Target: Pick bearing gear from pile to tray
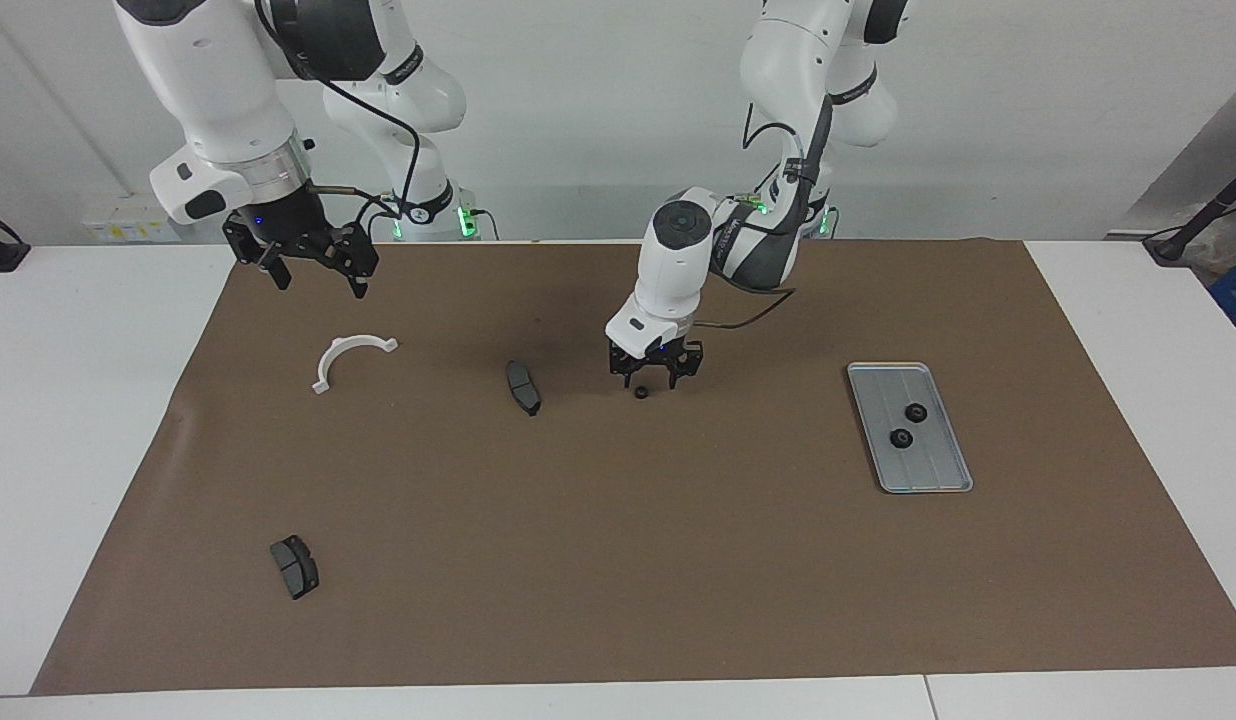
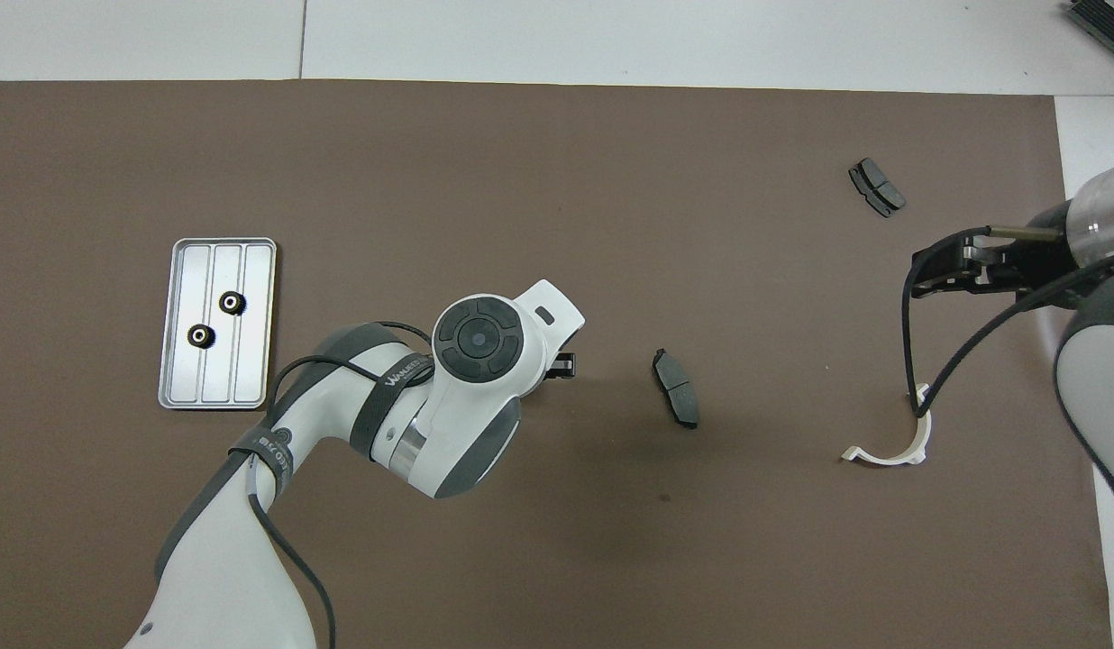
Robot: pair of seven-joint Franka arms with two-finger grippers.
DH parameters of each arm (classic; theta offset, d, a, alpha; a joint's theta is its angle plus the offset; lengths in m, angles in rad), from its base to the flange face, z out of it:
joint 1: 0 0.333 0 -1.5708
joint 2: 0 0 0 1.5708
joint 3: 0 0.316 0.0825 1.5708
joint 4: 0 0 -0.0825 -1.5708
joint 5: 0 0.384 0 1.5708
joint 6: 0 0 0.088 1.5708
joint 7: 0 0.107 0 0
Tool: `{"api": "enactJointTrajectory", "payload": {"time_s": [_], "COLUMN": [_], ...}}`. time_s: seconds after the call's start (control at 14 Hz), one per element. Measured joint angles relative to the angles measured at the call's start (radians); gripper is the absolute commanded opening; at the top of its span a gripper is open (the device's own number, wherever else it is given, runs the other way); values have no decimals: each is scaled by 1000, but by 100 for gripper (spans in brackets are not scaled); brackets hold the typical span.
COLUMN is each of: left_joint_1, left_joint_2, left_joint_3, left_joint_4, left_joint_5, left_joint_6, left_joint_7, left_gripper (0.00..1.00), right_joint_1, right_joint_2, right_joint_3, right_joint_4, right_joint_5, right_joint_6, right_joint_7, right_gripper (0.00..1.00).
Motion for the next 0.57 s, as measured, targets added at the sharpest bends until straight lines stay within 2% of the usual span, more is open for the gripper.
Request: {"api": "enactJointTrajectory", "payload": {"time_s": [0.57], "left_joint_1": [0], "left_joint_2": [16], "left_joint_3": [2], "left_joint_4": [-9], "left_joint_5": [-2], "left_joint_6": [7], "left_joint_7": [59], "left_gripper": [76], "right_joint_1": [0], "right_joint_2": [0], "right_joint_3": [0], "right_joint_4": [0], "right_joint_5": [0], "right_joint_6": [0], "right_joint_7": [0], "right_gripper": [100]}}
